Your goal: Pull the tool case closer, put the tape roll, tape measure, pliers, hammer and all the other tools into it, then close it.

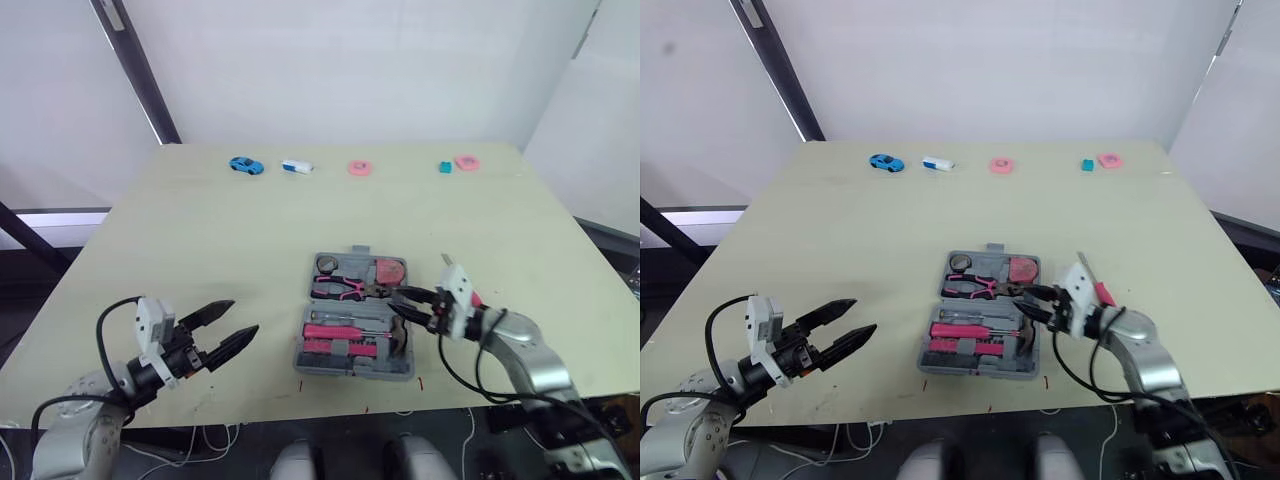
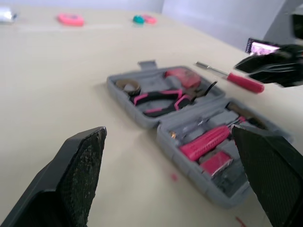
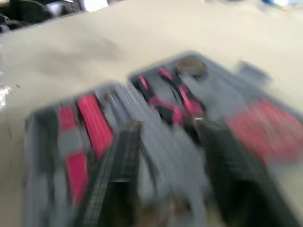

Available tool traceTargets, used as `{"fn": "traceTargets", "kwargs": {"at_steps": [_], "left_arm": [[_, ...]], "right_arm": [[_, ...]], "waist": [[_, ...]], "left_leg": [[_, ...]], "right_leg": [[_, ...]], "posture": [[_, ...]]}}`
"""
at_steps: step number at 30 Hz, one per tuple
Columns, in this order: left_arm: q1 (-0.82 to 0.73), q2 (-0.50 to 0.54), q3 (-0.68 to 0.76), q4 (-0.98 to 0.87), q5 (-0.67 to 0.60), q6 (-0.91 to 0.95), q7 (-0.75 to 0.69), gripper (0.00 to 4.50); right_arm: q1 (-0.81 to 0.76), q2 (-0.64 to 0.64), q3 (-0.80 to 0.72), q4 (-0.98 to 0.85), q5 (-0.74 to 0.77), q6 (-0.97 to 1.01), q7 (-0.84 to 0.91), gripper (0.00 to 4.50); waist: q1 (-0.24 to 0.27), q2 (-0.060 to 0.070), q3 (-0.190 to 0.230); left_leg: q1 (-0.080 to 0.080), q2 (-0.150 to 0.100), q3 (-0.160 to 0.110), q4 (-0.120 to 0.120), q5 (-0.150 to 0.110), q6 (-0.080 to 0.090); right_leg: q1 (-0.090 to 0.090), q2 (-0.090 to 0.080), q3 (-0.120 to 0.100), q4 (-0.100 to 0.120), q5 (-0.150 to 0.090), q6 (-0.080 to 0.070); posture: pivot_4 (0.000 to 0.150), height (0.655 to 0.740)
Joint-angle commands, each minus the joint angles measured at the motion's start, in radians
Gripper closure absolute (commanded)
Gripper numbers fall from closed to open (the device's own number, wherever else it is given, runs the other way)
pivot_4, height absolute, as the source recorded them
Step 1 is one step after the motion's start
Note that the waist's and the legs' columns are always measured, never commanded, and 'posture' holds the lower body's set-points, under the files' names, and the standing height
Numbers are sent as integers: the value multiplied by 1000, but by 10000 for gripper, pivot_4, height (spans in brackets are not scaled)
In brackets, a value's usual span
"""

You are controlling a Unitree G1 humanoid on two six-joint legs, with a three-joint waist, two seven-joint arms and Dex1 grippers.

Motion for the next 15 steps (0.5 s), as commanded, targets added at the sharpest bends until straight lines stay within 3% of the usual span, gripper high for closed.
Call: {"fn": "traceTargets", "kwargs": {"at_steps": [1,2,3,9,15], "left_arm": [[51,-3,29,42,24,-63,-9,0],[66,-4,35,58,27,-76,-14,0],[81,-4,41,77,32,-92,-20,0],[114,2,54,154,40,-143,-41,0],[94,6,41,129,27,-133,-34,0]], "right_arm": [[135,-88,-153,-134,55,28,-25,5890],[183,-111,-183,-154,61,30,-27,803],[240,-133,-222,-173,68,33,-29,260],[408,-190,-355,-213,99,49,-48,260],[406,-196,-378,-227,113,87,-94,260]], "waist": [[0,0,0],[-2,0,0],[-4,0,1],[-7,-1,1],[-6,-1,1]], "left_leg": [[0,0,1,0,0,0],[0,0,1,-1,0,0],[0,0,1,-1,0,0],[2,0,-4,0,0,0],[1,1,-4,0,0,0]], "right_leg": [[0,0,1,-1,0,0],[0,-1,1,-2,0,0],[0,-1,2,-2,-1,1],[0,-1,2,-2,-3,5],[-1,-3,1,-3,-3,5]], "posture": [[1500,7400],[1500,7400],[1500,7400],[1500,7400],[1500,7400]]}}
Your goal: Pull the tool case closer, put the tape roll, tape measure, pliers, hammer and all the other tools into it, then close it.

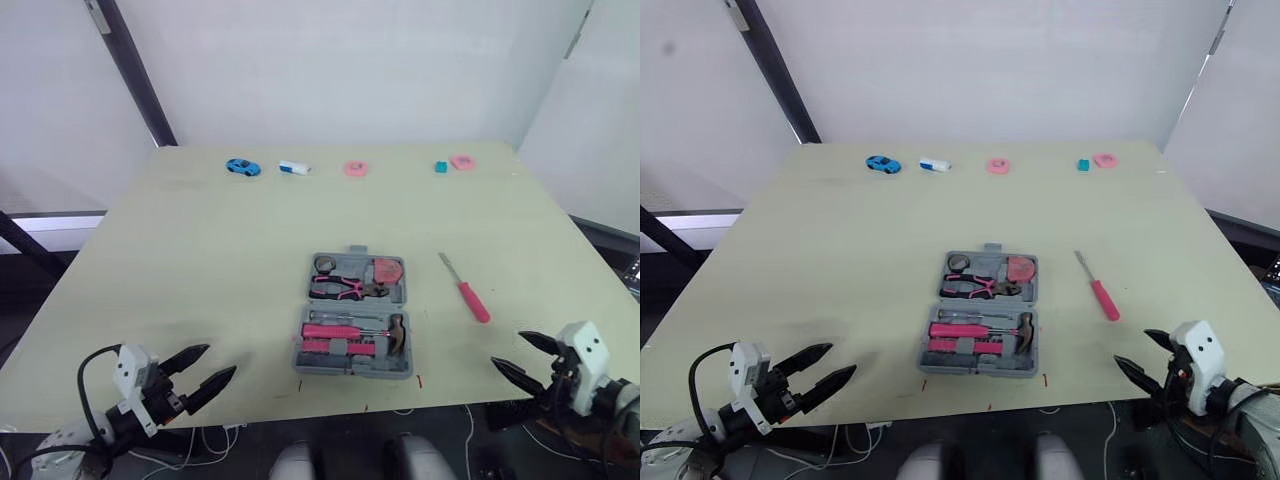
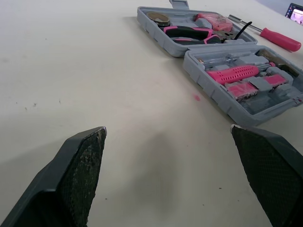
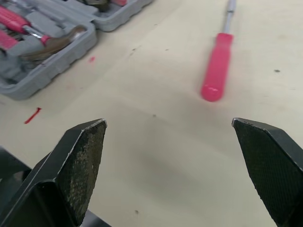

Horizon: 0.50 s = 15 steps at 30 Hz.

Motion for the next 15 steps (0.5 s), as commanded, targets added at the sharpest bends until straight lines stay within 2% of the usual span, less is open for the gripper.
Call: {"fn": "traceTargets", "kwargs": {"at_steps": [1,6,11,15], "left_arm": [[-19,15,9,-48,-26,8,-10,0],[-52,24,-13,-128,-61,56,-28,0],[-132,58,-69,-242,-142,142,-110,0],[-166,79,-87,-303,-204,191,-163,0]], "right_arm": [[-37,-9,-15,-47,23,41,-42,260],[-182,-2,57,-16,-22,139,-148,260],[-523,27,220,168,-114,356,-273,260],[-672,87,254,308,-146,418,-346,260]], "waist": [[0,0,0],[1,1,1],[-5,0,6],[-2,0,6]], "left_leg": [[0,0,0,0,0,0],[-1,0,0,-1,0,0],[-2,-1,3,-4,0,1],[-2,-1,3,-5,0,1]], "right_leg": [[0,0,0,0,0,0],[0,0,0,0,0,0],[-2,2,1,-2,3,-3],[-2,4,2,-2,3,-4]], "posture": [[1500,7400],[1500,7400],[1500,7400],[1500,7400]]}}
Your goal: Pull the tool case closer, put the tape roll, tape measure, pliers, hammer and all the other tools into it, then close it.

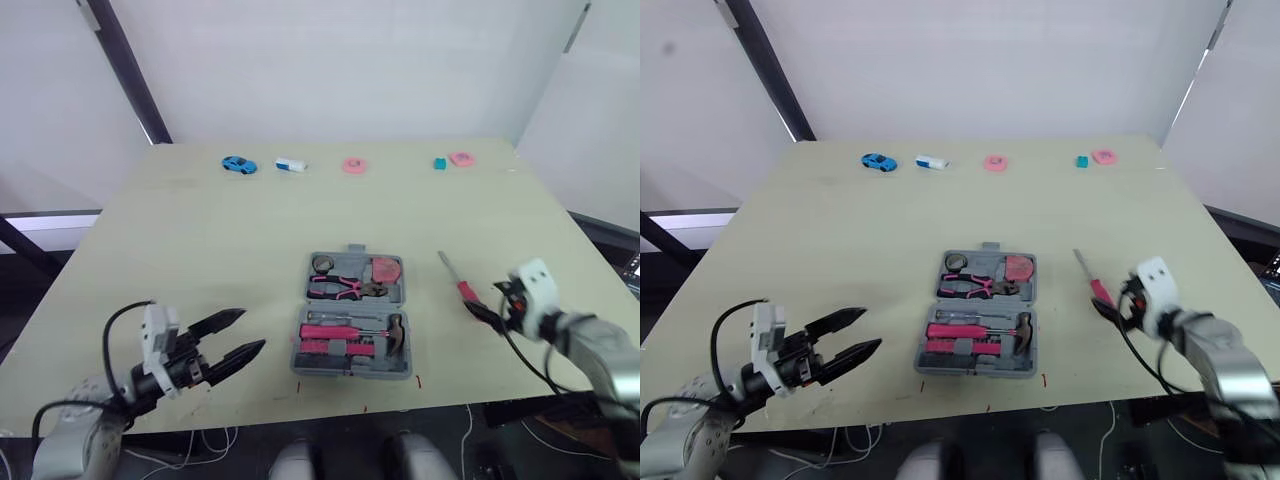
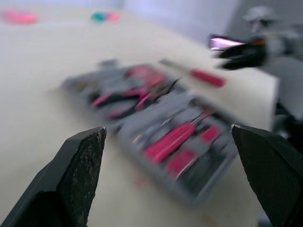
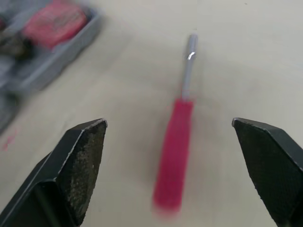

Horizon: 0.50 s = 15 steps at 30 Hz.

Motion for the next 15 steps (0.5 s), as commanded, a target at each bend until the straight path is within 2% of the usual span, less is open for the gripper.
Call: {"fn": "traceTargets", "kwargs": {"at_steps": [1,4,8,10,12,13,14,15], "left_arm": [[-9,25,2,-60,-67,30,-64,0],[-39,40,2,-77,-98,34,-117,0],[-87,40,0,-89,-106,33,-126,0],[-98,37,1,-86,-101,26,-127,0],[-101,35,3,-85,-98,20,-130,0],[-101,34,3,-87,-97,20,-128,0],[-102,34,4,-86,-96,19,-128,0],[-103,34,4,-87,-95,19,-126,0]], "right_arm": [[-85,37,20,109,-42,27,-66,260],[-153,72,45,200,-71,16,-99,260],[-175,89,61,241,-92,12,-107,260],[-169,95,55,245,-95,18,-119,5815],[-157,95,53,245,-100,19,-122,13748],[-147,96,48,241,-100,21,-128,13748],[-131,95,46,229,-100,26,-130,19673],[-118,96,40,219,-98,32,-135,21234]], "waist": [[2,0,0],[5,0,0],[6,1,0],[5,1,0],[4,1,0],[3,1,0],[3,1,0],[3,1,0]], "left_leg": [[-1,0,2,-2,0,0],[-2,0,3,-8,0,0],[-12,0,1,-7,0,0],[-16,0,2,-6,0,0],[-16,0,2,-6,0,0],[-15,0,2,-6,0,0],[-15,0,2,-6,0,0],[-15,0,1,-6,0,0]], "right_leg": [[-1,0,0,-1,0,0],[-1,1,-2,-6,2,3],[-9,1,-3,-7,2,4],[-11,0,-3,-7,2,4],[-11,0,-3,-7,2,4],[-11,0,-3,-7,2,4],[-11,1,-3,-7,2,5],[-11,1,-3,-7,2,4]], "posture": [[1500,7400],[1500,7400],[1500,7400],[1500,7400],[1500,7400],[1500,7400],[1500,7400],[1500,7400]]}}
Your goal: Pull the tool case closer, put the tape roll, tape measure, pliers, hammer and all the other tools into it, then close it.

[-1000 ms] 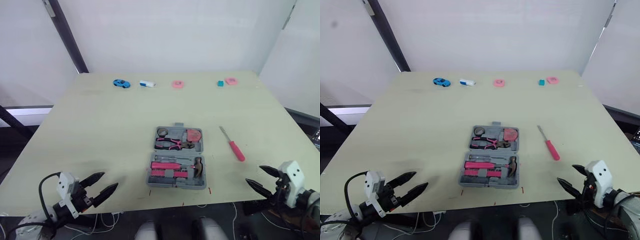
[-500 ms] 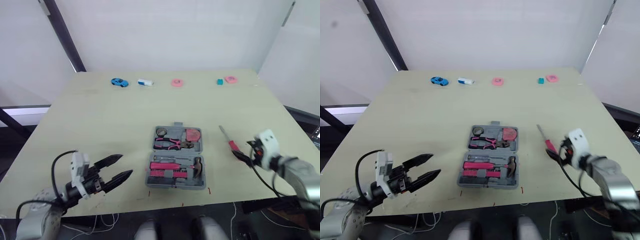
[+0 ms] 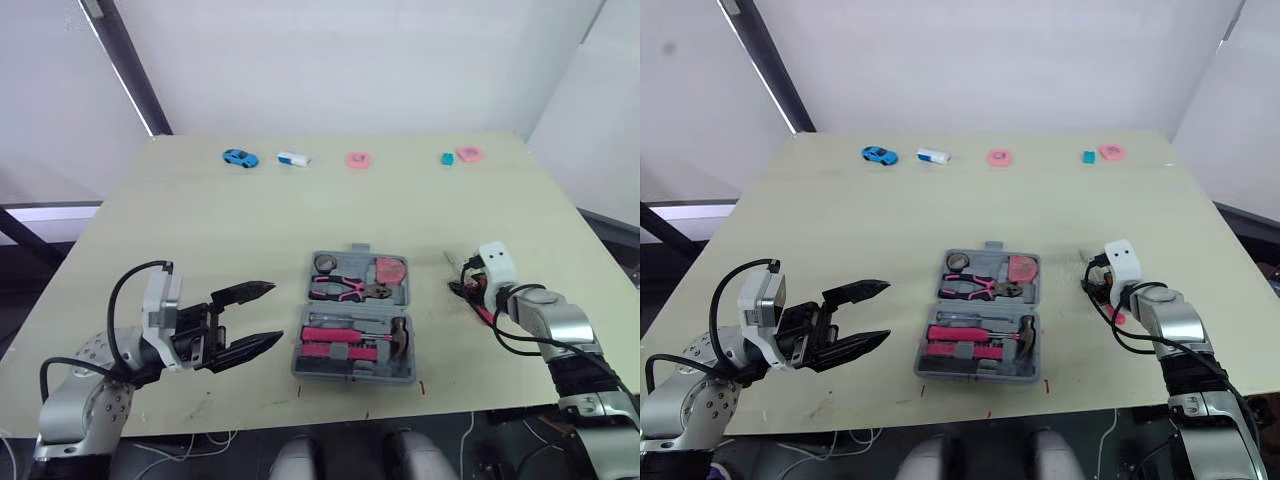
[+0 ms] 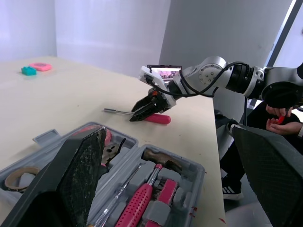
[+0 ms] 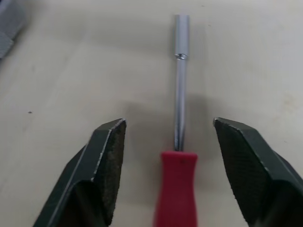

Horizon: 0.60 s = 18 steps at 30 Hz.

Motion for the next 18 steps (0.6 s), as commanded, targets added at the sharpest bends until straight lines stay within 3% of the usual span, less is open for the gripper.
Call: {"fn": "traceTargets", "kwargs": {"at_steps": [1,4,5,11,18], "left_arm": [[-4,4,7,-26,-10,-11,-4,0],[-8,2,5,-27,-8,-11,1,0],[-8,1,5,-26,-7,-11,2,0],[-16,-3,-4,-17,0,-10,8,0],[-3,-6,-9,-32,1,-5,18,0]], "right_arm": [[41,-4,-34,-48,4,16,-17,26740],[74,0,-49,-81,11,22,-25,38869],[84,3,-55,-95,13,24,-30,39825],[173,66,-127,-313,54,132,-120,40686],[343,261,-162,-681,49,318,-324,40686]], "waist": [[0,0,0],[0,0,0],[1,0,0],[5,0,0],[-1,1,0]], "left_leg": [[0,0,0,0,0,0],[0,0,-1,0,0,0],[1,0,-1,1,0,0],[1,0,-4,2,0,0],[0,0,-5,2,0,0]], "right_leg": [[0,0,0,0,0,0],[0,0,0,0,0,0],[1,0,-1,0,0,0],[3,0,-3,0,0,0],[2,1,-4,1,0,0]], "posture": [[1500,7400],[1500,7400],[1500,7400],[1500,7400],[1500,7400]]}}
